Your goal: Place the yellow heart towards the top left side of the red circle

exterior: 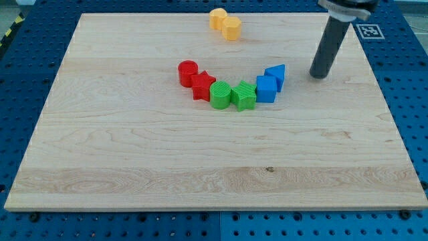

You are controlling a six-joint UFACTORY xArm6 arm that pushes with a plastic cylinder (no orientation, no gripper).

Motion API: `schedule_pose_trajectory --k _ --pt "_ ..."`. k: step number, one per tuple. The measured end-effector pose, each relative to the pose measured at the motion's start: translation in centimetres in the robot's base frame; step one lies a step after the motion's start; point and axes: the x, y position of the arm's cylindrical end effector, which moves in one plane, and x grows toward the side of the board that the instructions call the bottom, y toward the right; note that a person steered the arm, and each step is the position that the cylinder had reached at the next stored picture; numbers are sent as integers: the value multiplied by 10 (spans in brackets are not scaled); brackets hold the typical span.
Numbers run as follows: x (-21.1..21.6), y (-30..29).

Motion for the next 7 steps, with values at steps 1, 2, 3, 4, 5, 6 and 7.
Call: schedule_pose_trajectory --k 1,2,3,4,5,6,7 --pt "-47 0" --pt "-50 0" --pt "-74 7" --pt "-106 13" --pt "-106 12" --pt "-107 10" --pt "-129 2"
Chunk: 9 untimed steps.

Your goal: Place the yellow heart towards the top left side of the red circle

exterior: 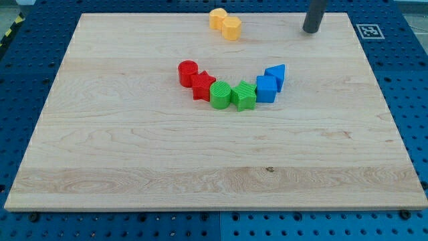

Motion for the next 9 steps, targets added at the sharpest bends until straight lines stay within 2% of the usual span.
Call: schedule_pose_trajectory --k 1,6,7,8,9 --pt "-41 -38" --pt "-41 -99" --pt "-41 -119" --pt "-40 -173" --pt "-40 -188"
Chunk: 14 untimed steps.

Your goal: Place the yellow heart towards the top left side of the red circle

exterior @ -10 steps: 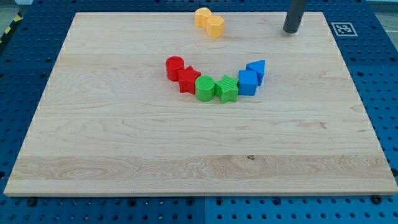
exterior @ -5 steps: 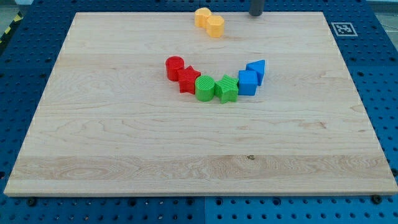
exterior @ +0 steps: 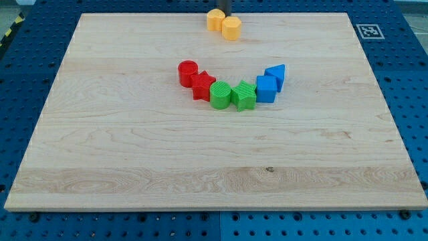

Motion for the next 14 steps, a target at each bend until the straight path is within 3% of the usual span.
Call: schedule_pose_trajectory --k 7,14 --pt "17 -35" --pt "57 17"
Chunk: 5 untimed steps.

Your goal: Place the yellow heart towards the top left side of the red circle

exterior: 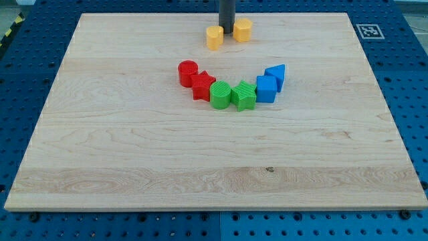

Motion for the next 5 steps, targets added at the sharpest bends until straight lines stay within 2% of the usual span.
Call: schedule_pose_trajectory --k 3,5 --pt "27 -13" --pt "30 -13"
